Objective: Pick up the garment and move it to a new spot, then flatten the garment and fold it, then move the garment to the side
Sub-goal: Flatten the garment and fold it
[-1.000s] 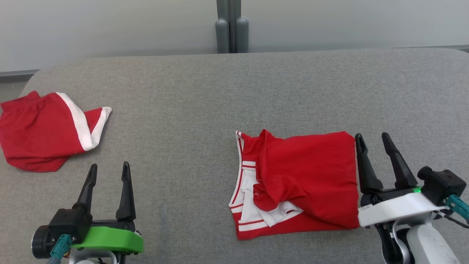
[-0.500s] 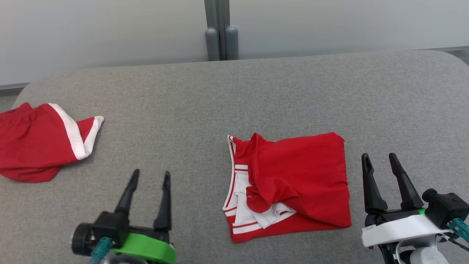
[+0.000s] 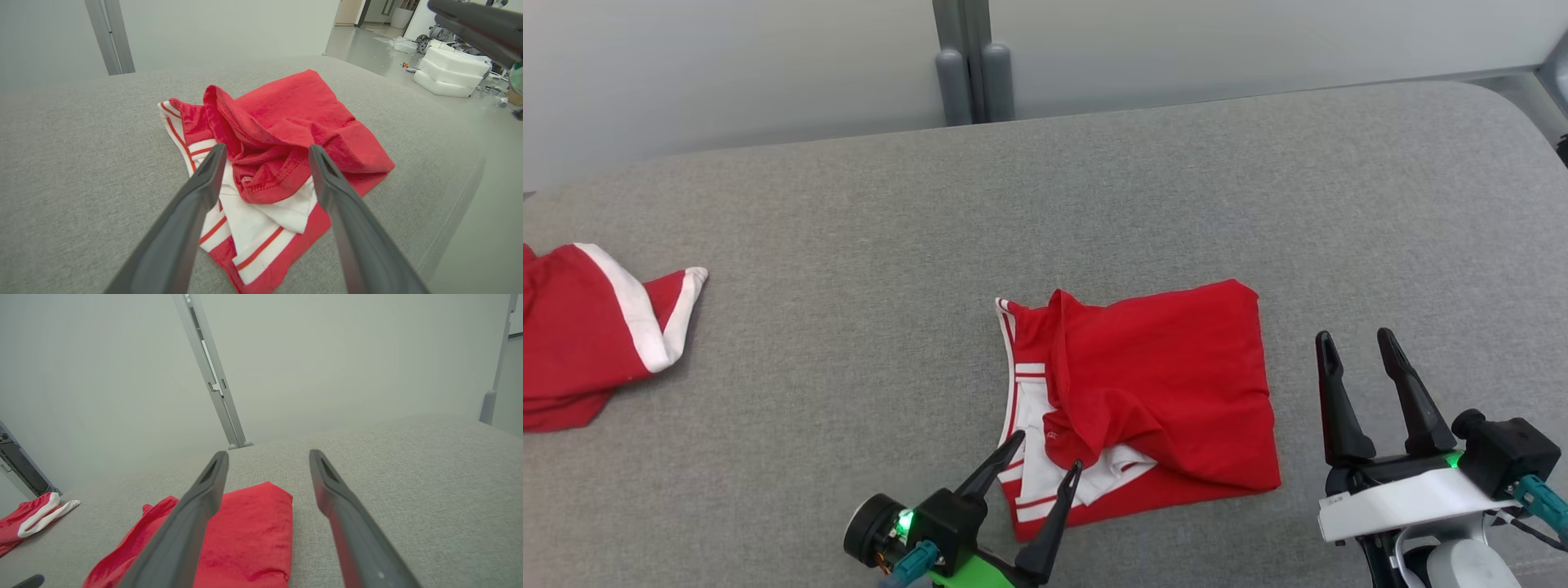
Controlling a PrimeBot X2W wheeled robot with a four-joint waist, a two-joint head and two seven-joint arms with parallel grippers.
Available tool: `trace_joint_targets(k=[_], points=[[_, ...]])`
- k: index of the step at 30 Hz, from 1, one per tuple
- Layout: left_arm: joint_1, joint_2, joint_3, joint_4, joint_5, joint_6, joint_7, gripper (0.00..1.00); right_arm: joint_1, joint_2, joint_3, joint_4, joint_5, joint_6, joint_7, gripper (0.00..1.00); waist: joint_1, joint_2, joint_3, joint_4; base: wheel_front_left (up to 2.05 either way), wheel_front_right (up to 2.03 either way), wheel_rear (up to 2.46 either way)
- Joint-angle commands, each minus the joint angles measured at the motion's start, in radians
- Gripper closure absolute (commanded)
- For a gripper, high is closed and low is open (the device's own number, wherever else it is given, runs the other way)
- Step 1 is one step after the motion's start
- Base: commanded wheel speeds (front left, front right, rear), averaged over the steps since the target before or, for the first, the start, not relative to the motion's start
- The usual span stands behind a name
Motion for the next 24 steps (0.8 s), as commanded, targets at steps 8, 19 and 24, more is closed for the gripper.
trace_joint_targets(k=[8, 19, 24], points=[[-0.077, 0.015, -0.06, 0.085, -0.047, -0.003, -0.003, 0.0, -0.022, 0.006, -0.001, -0.008, -0.007, -0.001, -0.003, 0.0, 0.0, -0.0001, 0.048, -0.074, 0.0, 0.0, 0.0], [-0.143, -0.005, -0.101, 0.167, -0.085, -0.003, -0.003, 0.56, -0.034, 0.012, -0.009, -0.003, -0.01, -0.002, -0.003, 0.0, 0.0, -0.0001, 0.064, -0.085, 0.0, 0.0, 0.0], [-0.153, -0.004, -0.099, 0.175, -0.096, -0.003, -0.003, 1.0, -0.035, 0.014, -0.011, -0.002, -0.011, -0.002, -0.003, 0.0, 0.0, -0.0001, 0.056, -0.073, 0.0, 0.0, 0.0]])
